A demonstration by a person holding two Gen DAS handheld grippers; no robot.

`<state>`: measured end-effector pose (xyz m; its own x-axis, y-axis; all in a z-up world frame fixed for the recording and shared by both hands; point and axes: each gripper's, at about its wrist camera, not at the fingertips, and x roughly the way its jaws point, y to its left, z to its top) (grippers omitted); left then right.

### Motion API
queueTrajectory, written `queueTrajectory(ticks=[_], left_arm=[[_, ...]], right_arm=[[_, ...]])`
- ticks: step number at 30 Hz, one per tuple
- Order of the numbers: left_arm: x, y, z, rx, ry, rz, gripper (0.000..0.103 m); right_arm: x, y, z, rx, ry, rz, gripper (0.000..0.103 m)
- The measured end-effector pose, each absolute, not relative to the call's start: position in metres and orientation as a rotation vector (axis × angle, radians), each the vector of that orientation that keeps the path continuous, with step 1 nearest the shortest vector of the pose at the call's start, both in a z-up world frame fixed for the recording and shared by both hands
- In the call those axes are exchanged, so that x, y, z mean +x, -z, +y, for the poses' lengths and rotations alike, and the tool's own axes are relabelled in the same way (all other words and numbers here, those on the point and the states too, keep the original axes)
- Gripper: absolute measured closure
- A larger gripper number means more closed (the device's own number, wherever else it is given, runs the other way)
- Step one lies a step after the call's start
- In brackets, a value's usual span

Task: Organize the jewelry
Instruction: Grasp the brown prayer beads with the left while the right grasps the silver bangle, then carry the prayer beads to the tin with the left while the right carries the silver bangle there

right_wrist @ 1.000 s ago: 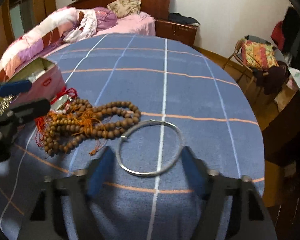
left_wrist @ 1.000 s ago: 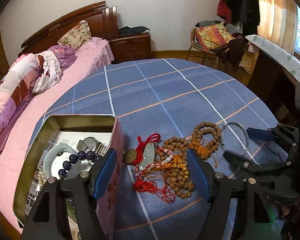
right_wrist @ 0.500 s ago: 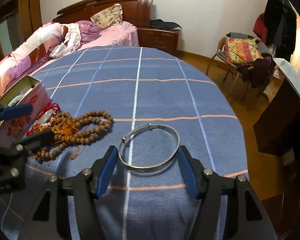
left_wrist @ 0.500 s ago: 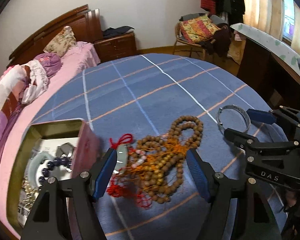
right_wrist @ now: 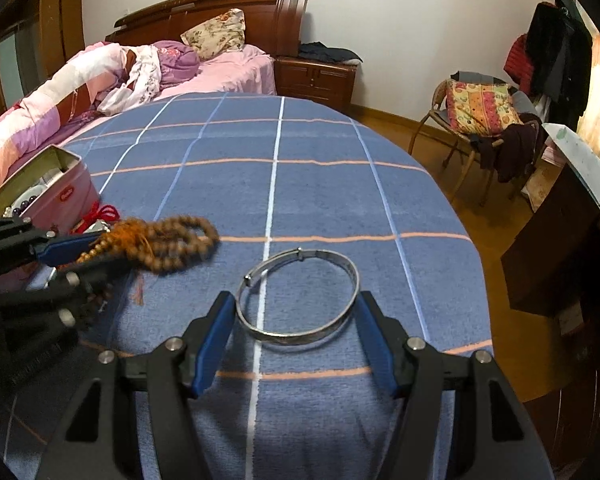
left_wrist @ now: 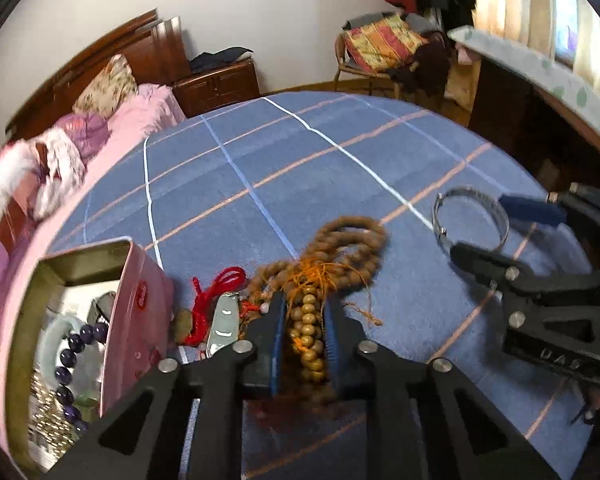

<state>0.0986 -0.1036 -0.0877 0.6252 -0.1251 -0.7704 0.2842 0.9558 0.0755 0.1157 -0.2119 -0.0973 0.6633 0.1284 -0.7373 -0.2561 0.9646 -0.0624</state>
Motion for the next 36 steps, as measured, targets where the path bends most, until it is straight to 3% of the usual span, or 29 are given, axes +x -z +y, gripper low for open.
queueTrajectory(ticks=[17, 36], left_arm=[[0.074, 0.048, -0.058, -0.027, 0.174, 0.664, 0.087], [0.061, 0.030, -0.023, -0.187, 0.228, 0.675, 0.087]], right_arm=[[0.104, 0.092, -0.210, -0.189, -0.245, 0.749, 0.039], [0.103, 0.090, -0.206, -0.186, -0.274, 0.727, 0.039]])
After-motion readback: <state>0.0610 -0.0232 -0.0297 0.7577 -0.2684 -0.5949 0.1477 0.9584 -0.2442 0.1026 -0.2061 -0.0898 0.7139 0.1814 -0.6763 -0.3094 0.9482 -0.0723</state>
